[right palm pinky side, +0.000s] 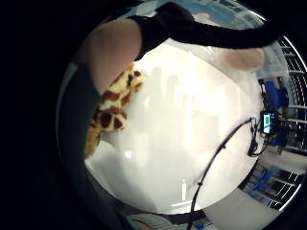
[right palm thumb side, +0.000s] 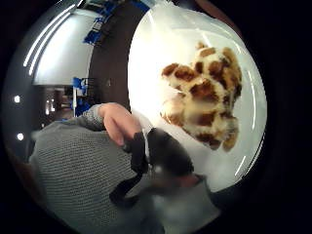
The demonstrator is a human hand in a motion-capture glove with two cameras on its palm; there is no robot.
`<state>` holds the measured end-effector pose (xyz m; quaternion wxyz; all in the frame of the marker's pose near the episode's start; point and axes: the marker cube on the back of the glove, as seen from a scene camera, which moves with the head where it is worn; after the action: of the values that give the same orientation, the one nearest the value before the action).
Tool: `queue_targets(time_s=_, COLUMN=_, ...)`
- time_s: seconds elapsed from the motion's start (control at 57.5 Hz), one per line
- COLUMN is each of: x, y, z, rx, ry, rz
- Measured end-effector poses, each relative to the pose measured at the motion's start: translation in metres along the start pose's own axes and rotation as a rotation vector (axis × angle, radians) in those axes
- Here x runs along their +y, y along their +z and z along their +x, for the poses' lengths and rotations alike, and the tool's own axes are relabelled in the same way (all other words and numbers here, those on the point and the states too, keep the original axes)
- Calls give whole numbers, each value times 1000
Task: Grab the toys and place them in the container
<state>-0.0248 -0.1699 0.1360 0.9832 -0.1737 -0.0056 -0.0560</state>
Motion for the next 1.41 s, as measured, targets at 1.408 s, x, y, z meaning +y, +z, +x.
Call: queue_targets(time_s=1.408, x=-104, y=-194, z=64, rx=56, ry=218, rz=493)
